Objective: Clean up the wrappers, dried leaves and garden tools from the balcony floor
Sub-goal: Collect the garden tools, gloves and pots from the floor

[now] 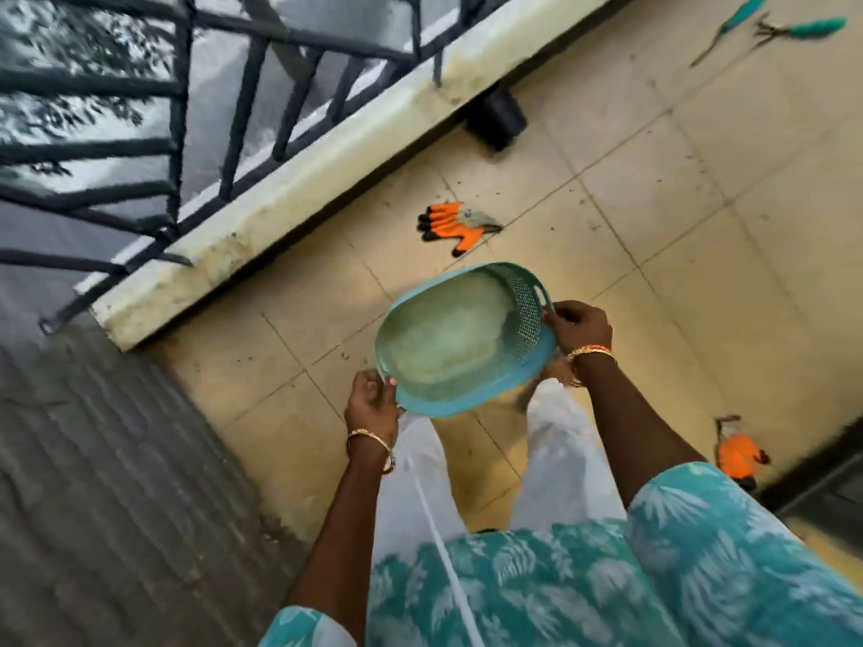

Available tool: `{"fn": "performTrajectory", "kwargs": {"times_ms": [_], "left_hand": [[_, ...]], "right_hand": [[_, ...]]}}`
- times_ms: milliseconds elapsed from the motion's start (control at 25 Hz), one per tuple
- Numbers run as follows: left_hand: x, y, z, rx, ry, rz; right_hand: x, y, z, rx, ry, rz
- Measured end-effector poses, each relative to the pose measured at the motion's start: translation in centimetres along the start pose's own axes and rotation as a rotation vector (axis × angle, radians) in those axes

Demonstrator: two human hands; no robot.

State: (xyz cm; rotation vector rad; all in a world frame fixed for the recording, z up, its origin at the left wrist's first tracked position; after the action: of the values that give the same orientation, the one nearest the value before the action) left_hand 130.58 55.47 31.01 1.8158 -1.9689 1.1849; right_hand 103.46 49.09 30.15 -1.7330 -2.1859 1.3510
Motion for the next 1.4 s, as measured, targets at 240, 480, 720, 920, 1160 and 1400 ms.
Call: {"fn": "performTrajectory", "kwargs": {"times_ms": [240, 480, 720, 920, 1160, 1400], "left_hand": [[6.9, 11.3, -6.8, -0.109, 0.006, 0.140], [12.4, 25.7, -6.3, -0.188, 0.005, 0.273], [29.1, 38.5, -9.2, -0.310, -0.130, 0.112], [37.7, 48.3, -7.5, -0.616, -0.250, 0.256], [51.8, 63.6, -8.5, -0.713, -0.291, 0.270], [61.8, 78.4, -7.1, -0.699, -0.116, 0.372]], "right_hand": [[8.7, -14.0, 3.5, -0.006, 0.312, 0.304], [10.7, -29.4, 7.9, -0.002, 0.385, 0.450], [10.5, -39.7, 15.2, 0.130, 0.470, 0.565], [7.9, -45.7, 23.5, 0.142, 0.536, 0.758], [2.4, -55.4, 34.3, 0.139, 0.544, 0.923], [0.9, -65.3, 46.1, 0.222, 0.540, 0.999]]}}
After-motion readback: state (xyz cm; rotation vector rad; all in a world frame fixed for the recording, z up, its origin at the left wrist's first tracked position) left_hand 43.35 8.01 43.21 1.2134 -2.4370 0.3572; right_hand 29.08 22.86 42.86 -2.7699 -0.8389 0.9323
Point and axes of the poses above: each hand's wrist, its own z-axis towards the middle knuckle, its own y-axis out of the palm, x = y × z, the point moved 1 cm from there along z, towards the middle knuckle, and after that the axes turned 1 degree about y, right-handed, at the moved point
